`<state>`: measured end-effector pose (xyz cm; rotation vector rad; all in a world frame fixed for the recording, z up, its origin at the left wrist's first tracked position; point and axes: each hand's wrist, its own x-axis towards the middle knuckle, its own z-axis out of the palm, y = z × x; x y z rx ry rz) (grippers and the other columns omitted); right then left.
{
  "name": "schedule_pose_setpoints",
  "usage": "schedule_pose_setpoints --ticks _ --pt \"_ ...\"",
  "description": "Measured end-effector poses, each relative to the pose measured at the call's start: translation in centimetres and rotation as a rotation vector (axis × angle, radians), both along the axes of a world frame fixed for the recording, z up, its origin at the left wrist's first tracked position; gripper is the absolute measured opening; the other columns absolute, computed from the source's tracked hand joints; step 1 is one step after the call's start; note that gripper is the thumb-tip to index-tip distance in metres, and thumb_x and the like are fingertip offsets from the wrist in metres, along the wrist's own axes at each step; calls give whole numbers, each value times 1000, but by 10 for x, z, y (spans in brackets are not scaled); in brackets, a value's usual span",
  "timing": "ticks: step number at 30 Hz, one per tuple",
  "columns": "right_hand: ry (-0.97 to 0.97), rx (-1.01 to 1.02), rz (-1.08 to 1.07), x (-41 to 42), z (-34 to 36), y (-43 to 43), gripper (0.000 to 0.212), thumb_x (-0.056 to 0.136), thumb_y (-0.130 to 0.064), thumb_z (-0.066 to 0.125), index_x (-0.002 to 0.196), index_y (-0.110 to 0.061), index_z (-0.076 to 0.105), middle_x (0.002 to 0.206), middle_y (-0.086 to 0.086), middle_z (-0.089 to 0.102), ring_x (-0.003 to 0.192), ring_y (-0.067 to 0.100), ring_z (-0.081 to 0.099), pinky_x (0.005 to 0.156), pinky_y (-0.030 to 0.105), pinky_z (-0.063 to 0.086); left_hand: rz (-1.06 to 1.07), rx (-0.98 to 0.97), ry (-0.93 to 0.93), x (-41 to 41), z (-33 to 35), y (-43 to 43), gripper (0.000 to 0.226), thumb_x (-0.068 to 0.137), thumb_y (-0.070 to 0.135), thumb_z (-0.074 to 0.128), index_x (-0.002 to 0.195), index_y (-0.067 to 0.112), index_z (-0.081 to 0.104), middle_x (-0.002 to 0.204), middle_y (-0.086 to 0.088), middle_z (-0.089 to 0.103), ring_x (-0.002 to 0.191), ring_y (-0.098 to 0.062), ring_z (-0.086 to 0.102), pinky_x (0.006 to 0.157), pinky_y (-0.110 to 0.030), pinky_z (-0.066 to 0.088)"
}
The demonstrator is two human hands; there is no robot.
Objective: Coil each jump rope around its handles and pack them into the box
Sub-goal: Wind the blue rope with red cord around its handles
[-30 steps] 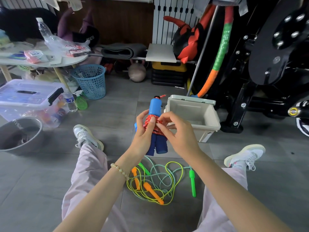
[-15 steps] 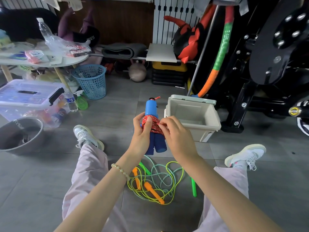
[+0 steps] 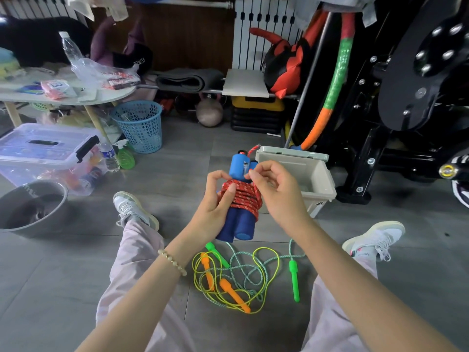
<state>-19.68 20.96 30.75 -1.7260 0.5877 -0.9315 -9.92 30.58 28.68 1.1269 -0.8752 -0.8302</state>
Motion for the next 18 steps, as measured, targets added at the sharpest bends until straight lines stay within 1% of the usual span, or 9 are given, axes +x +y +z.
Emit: schedule_pose_setpoints --ticks 2,3,4,6,8,10,13,15,18 --pt "19 -74 -84 -2 0 -2 15 85 -9 66 77 -19 58 77 -5 64 68 -1 57 67 12 46 -66 4 -30 4 -2 2 15 100 10 36 104 24 36 100 -14 58 75 -18 68 66 -29 57" --pt "28 -94 -99 -3 -1 -3 15 83 -10 69 77 -20 59 77 -8 64 67 -2 58 66 12 46 -87 17 -54 6 -4 3 14 99 12 38 104 25 37 105 -16 57 80 -23 68 70 -34 58" --pt "31 -97 -99 -4 -2 -2 16 82 -11 70 79 -22 59 78 -8 65 69 -1 60 66 14 48 -98 30 -72 7 -6 3 12 98 15 41 104 26 39 108 -17 56 83 -27 67 73 -37 58" --pt "44 -104 -86 -6 -5 0 17 80 -13 72 84 -24 59 83 -8 68 74 2 64 66 16 49 -83 36 -95 8 -9 4 8 94 21 45 102 23 43 108 -15 56 86 -31 66 74 -40 57" --pt "109 -188 -71 -8 -7 2 9 81 -16 72 86 -19 66 83 -7 70 76 3 64 67 16 49 -19 33 -164 8 -11 3 6 94 21 46 100 20 45 103 -9 57 86 -25 66 70 -36 57" --pt "184 -265 -71 -10 -11 3 4 82 -18 71 86 -17 71 82 -8 71 75 3 64 67 18 51 7 41 -204 8 -12 3 1 97 15 45 98 15 46 98 -8 59 80 -18 66 66 -27 55" --pt "189 -319 -86 -12 -18 4 7 83 -19 70 88 -16 74 83 -6 70 75 7 65 68 23 54 19 58 -230 7 -16 2 5 98 12 44 95 13 48 98 -9 60 80 -16 65 66 -23 54" --pt "214 -420 -86 -13 -21 6 11 86 -19 67 92 -15 74 87 -4 69 77 8 64 70 26 54 53 65 -224 6 -19 1 7 98 12 45 94 13 50 96 -6 60 80 -11 62 68 -21 52" --pt "308 -576 -65 -14 -26 11 17 88 -21 61 99 -14 72 93 -4 65 80 10 61 71 28 52 94 63 -236 6 -25 -1 10 98 11 46 90 13 52 90 -1 59 76 -3 57 72 -16 46"
